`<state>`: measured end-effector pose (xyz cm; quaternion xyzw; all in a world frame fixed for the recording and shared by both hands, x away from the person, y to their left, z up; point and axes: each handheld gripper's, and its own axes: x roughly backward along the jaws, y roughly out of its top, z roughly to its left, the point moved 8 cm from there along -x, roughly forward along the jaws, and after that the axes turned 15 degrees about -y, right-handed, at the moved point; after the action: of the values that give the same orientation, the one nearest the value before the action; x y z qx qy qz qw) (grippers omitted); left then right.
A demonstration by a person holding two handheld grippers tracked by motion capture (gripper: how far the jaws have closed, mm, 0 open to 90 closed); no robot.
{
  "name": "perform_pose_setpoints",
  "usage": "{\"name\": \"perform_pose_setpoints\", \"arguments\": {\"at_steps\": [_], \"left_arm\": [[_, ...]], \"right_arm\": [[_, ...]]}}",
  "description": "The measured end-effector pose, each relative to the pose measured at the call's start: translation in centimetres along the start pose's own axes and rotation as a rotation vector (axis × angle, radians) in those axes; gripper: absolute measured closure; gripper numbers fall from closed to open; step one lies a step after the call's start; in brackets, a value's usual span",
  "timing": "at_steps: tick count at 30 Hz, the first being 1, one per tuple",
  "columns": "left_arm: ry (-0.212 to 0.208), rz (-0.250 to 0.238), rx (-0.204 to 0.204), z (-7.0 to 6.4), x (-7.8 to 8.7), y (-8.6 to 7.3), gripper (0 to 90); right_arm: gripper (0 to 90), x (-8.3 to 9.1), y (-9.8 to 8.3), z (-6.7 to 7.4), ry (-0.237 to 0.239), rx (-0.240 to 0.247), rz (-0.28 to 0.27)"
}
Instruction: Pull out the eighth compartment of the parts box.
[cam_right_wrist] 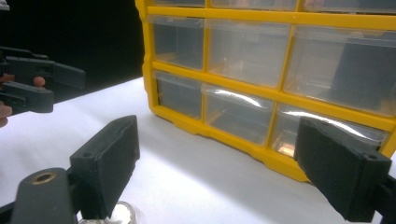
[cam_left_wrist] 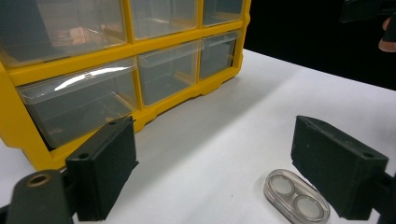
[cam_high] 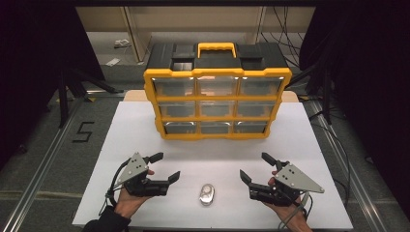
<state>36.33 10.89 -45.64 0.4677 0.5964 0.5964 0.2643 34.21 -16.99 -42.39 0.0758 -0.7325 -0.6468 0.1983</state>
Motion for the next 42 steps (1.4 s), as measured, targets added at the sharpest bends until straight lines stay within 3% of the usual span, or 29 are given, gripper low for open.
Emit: {"name": "perform_pose_setpoints", "arguments": {"at_steps": [11,18,42], "left_arm": [[0.008,0.011,0.000,0.1,-0.1,-0.1,14.1],[0.010,0.015,0.005,0.2,-0.2,-0.1,14.1],[0.006,0.015,-0.001,0.1,-0.2,-0.1,14.1]], "right_arm": [[15.6,-0.7,-0.2,0.8,0.020,0.126,-0.005],[16.1,-1.5,-0.1,0.8,0.034,0.177,0.008],[16.6,-5.0,0.5,0.4,-0.046,0.351,-0.022]]}}
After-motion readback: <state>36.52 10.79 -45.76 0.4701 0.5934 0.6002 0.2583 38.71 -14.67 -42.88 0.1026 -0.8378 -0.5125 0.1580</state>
